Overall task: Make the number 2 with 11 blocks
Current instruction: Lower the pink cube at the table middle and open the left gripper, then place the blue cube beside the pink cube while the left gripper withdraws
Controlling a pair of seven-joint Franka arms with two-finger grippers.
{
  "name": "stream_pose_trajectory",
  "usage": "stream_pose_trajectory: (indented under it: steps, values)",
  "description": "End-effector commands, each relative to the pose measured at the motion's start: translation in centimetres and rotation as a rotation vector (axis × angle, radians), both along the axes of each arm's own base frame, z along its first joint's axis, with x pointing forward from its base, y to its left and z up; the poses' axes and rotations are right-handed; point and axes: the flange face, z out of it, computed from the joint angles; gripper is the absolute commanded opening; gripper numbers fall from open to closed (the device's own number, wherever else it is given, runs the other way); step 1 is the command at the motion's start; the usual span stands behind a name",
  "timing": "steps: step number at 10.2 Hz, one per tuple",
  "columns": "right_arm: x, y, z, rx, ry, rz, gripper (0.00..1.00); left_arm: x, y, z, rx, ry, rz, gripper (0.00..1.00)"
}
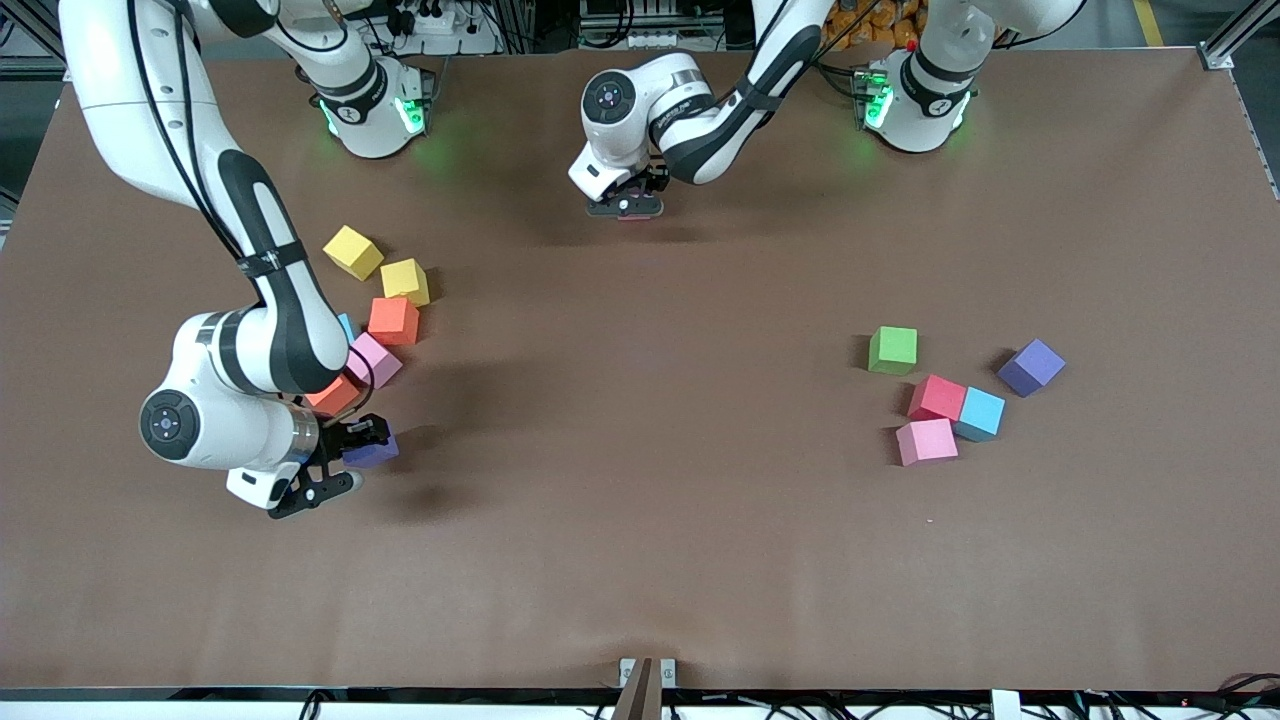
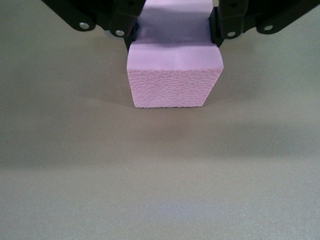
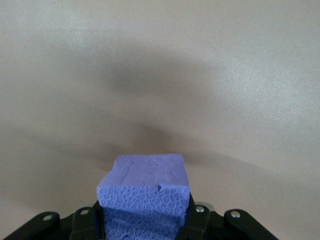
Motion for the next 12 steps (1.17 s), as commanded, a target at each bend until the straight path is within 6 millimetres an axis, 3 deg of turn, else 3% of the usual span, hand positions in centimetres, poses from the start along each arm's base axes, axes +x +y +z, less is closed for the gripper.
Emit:
stream_pose_trajectory:
  steps: [1,6,9,10,12]
  values:
    - [-0.3,0.1,0.3,0.007,0.006,-0.013,0.0,-3.0,2.3,-2.7,0.018,0.024,0.004,0.0]
    - [-0.3,0.1,0.2,0.008,0.008,-0.014,0.0,-3.6,5.1,-4.4,0.036,0.008,-0.028,0.0]
    - [-0.3,0.2,0.2,0.01,0.009,-0.012,0.0,-2.6,6.0,-4.2,0.042,-0.001,-0.019,0.0]
    - [-0.6,0.9,0.4,0.016,0.014,0.057,0.0,-2.6,6.0,-4.2,0.042,-0.001,-0.019,0.0]
    - [-0.7,2.3,1.0,0.063,-0.008,0.392,0.0,-2.9,5.9,-4.4,0.045,0.001,-0.015,0.0]
